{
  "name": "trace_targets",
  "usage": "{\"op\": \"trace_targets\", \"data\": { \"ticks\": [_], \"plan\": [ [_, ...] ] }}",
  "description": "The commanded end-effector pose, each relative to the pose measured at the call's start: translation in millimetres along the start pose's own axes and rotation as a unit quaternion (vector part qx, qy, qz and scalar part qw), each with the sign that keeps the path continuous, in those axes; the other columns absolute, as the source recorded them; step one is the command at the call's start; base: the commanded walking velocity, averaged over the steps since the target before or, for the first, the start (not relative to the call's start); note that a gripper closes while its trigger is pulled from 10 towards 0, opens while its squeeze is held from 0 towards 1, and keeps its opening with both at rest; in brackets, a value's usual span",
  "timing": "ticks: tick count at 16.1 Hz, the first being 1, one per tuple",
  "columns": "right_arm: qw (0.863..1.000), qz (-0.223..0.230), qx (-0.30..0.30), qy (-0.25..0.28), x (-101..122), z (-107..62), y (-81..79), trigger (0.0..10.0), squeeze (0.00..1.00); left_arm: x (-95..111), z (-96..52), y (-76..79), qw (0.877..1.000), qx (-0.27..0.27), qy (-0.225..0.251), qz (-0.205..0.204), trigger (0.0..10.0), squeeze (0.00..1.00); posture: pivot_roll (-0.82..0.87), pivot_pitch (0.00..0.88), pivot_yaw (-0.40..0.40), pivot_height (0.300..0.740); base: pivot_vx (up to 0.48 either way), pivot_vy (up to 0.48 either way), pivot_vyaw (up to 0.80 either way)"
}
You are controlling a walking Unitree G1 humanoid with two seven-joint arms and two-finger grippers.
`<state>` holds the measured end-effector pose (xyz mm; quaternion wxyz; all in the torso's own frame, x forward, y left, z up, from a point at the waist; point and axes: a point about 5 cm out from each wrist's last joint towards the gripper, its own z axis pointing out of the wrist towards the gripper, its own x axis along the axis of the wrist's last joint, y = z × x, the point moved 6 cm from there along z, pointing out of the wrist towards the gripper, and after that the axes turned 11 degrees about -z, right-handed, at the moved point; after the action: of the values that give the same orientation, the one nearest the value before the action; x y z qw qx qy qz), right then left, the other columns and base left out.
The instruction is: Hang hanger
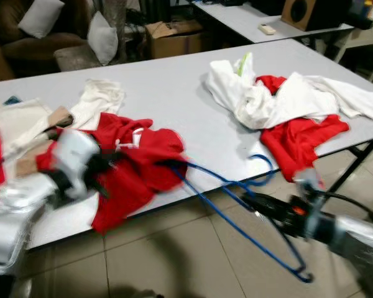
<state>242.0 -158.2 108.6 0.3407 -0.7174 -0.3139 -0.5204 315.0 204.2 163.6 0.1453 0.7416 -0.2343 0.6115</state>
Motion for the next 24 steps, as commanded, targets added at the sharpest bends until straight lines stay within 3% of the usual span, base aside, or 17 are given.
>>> {"op": "trace_targets", "data": {
  "ticks": [1,3,4,6,7,8,11,15,16,17,18,19,20,21,22,23,24],
  "plan": [
    [0.999,-0.033,0.016,0.023,18,-10.2,-6.3,10.0,0.00,10,-4.6,-8.9,1.000,0.014,0.020,0.000,0.0,0.00,-0.05,0.000,0.033,0.740,0.000,0.000,0.00],
    [0.997,-0.054,0.022,0.042,34,-37.5,-14.3,10.0,0.00,-1,-20.3,-4.1,0.999,-0.034,-0.015,0.001,0.0,0.00,-0.06,0.000,0.034,0.740,0.000,0.000,0.00],
    [0.997,-0.059,0.006,0.058,42,-47.2,-10.8,10.0,0.00,3,-25.3,-21.6,1.000,0.002,-0.006,0.001,0.0,0.00,-0.06,0.000,0.032,0.740,0.000,0.000,0.00],
    [0.992,-0.058,-0.088,0.075,48,-57.1,20.8,10.0,0.00,32,-28.5,-55.9,0.995,0.076,0.059,-0.012,0.0,0.00,-0.05,0.000,0.033,0.740,0.000,0.000,0.00],
    [0.985,-0.055,-0.146,0.071,45,-57.3,40.6,10.0,0.00,49,-24.8,-65.9,0.990,0.099,0.098,-0.020,0.0,0.00,-0.05,0.000,0.037,0.740,0.000,0.000,0.00],
    [0.981,-0.053,-0.174,0.067,43,-56.4,49.0,10.0,0.00,56,-21.4,-68.0,0.988,0.102,0.114,-0.028,0.0,0.00,-0.05,0.000,0.040,0.740,0.000,0.000,0.00],
    [0.964,-0.032,-0.245,0.095,46,-37.3,66.7,10.0,0.00,83,26.7,-63.4,0.988,0.085,0.132,-0.018,0.0,0.00,-0.05,0.000,0.054,0.740,0.000,0.000,0.00],
    [0.943,-0.006,-0.318,0.093,34,-6.9,80.3,10.0,0.00,128,100.1,-38.6,0.986,0.040,0.158,-0.024,0.0,0.00,-0.07,0.000,0.082,0.740,0.000,0.000,0.00],
    [0.938,-0.005,-0.332,0.095,34,-4.9,83.1,10.0,0.00,145,106.7,-32.7,0.983,0.029,0.180,-0.027,0.0,0.00,-0.08,0.000,0.085,0.740,0.000,0.000,0.00],
    [0.934,-0.004,-0.344,0.099,36,-5.2,85.5,10.0,0.00,170,107.7,-28.0,0.974,0.013,0.220,-0.043,0.0,0.00,-0.08,0.000,0.089,0.740,0.000,0.000,0.00],
    [0.926,-0.003,-0.362,0.112,41,-9.0,89.7,10.0,0.00,223,92.5,-26.6,0.944,-0.016,0.320,-0.081,0.0,0.00,-0.08,0.000,0.093,0.740,0.000,0.000,0.00],
    [0.918,0.000,-0.377,0.126,45,-13.6,92.3,10.0,0.00,265,70.6,-32.0,0.902,-0.046,0.406,-0.140,0.0,0.00,-0.09,0.000,0.099,0.740,0.000,0.000,0.00],
    [0.914,0.000,-0.384,0.130,46,-16.5,92.7,10.0,0.00,280,56.7,-41.1,0.879,-0.059,0.441,-0.174,0.0,0.00,-0.10,0.000,0.101,0.740,0.000,0.000,0.00],
    [0.913,-0.001,-0.386,0.128,45,-17.3,92.7,10.0,0.00,279,55.7,-42.7,0.880,-0.061,0.439,-0.171,0.0,0.00,-0.10,0.000,0.099,0.740,0.000,0.000,0.00],
    [0.913,0.000,-0.388,0.122,41,-17.6,92.8,10.0,0.00,252,71.3,-40.2,0.919,-0.043,0.377,-0.106,0.0,0.00,-0.09,0.000,0.095,0.740,0.000,0.000,0.00],
    [0.913,0.000,-0.388,0.122,41,-17.6,92.8,10.0,0.00,252,71.3,-40.2,0.919,-0.043,0.377,-0.106,0.0,0.00,-0.09,0.000,0.095,0.740,0.000,0.000,0.00],
    [0.915,0.001,-0.386,0.115,37,-14.7,91.2,10.0,0.00,205,91.2,-37.6,0.955,-0.029,0.290,-0.056,0.0,0.00,-0.09,0.000,0.088,0.740,0.000,0.000,0.00]
  ]
}}
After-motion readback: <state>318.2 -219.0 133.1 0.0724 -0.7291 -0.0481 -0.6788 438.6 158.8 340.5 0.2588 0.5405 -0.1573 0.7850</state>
